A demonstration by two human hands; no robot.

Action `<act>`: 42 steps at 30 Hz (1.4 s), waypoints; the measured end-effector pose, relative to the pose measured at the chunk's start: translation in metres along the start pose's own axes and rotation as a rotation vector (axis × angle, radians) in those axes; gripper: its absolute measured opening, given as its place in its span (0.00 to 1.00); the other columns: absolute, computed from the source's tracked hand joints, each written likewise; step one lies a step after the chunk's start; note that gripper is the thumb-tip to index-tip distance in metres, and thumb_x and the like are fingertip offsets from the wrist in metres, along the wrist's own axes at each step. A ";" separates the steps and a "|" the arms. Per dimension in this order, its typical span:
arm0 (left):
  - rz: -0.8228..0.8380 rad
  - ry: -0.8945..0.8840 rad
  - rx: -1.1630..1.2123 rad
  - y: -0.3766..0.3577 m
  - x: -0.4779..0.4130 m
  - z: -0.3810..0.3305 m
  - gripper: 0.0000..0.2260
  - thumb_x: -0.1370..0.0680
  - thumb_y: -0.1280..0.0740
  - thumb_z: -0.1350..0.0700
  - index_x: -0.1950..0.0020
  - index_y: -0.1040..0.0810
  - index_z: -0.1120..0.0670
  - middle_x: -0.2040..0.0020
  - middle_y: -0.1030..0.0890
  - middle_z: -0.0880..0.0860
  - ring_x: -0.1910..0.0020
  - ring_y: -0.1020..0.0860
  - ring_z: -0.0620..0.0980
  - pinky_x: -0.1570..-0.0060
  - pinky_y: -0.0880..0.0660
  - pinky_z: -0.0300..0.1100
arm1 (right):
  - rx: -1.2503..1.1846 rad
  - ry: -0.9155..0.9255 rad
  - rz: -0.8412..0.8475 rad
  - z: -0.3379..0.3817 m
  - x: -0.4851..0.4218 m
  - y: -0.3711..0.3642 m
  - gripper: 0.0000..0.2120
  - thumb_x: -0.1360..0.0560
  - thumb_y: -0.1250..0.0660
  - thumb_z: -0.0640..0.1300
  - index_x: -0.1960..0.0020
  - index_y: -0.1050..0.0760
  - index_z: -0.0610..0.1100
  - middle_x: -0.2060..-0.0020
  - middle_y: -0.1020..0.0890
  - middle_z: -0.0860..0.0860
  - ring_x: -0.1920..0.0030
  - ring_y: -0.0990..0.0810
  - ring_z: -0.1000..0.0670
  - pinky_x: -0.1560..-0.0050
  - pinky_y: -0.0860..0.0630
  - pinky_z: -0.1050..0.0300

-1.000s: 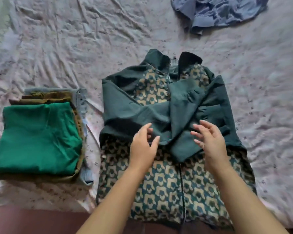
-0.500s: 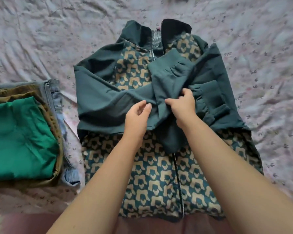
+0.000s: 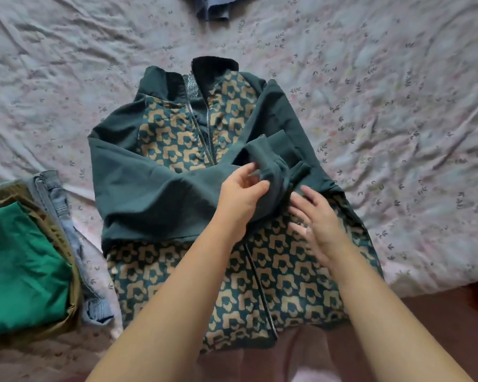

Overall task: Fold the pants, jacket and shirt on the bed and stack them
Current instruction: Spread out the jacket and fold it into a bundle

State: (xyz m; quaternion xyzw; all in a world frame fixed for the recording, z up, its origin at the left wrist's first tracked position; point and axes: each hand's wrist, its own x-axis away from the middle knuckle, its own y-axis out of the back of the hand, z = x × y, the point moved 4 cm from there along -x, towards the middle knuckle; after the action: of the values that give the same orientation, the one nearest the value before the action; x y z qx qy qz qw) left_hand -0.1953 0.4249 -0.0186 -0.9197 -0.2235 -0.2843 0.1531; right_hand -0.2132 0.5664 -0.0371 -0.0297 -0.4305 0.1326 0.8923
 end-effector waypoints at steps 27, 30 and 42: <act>-0.368 -0.122 -1.215 0.153 0.032 0.037 0.22 0.22 0.38 0.56 0.29 0.35 0.59 0.27 0.37 0.58 0.28 0.41 0.56 0.29 0.45 0.50 | 0.185 0.335 -0.338 0.021 0.004 -0.017 0.09 0.27 0.34 0.36 0.51 0.26 0.49 0.49 0.20 0.46 0.47 0.21 0.46 0.40 0.25 0.47; -0.481 -0.052 -1.153 0.191 0.039 0.036 0.25 0.22 0.37 0.55 0.27 0.39 0.58 0.26 0.41 0.59 0.27 0.43 0.58 0.29 0.45 0.52 | 0.295 0.402 -0.095 0.023 -0.007 -0.092 0.09 0.26 0.36 0.35 0.48 0.26 0.46 0.52 0.20 0.49 0.49 0.22 0.50 0.42 0.25 0.53; -0.556 0.116 -0.727 0.250 0.057 0.076 0.19 0.23 0.36 0.56 0.34 0.34 0.52 0.39 0.26 0.54 0.42 0.27 0.55 0.47 0.28 0.49 | 1.154 0.475 -0.349 -0.008 -0.039 -0.073 0.19 0.25 0.36 0.43 0.38 0.32 0.37 0.42 0.30 0.40 0.41 0.31 0.42 0.40 0.33 0.48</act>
State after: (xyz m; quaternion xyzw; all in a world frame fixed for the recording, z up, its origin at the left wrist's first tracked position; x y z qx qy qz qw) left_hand 0.0062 0.2611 -0.0841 -0.8015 -0.3385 -0.4255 -0.2491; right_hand -0.2148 0.4867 -0.0602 0.4964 -0.0795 0.1857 0.8443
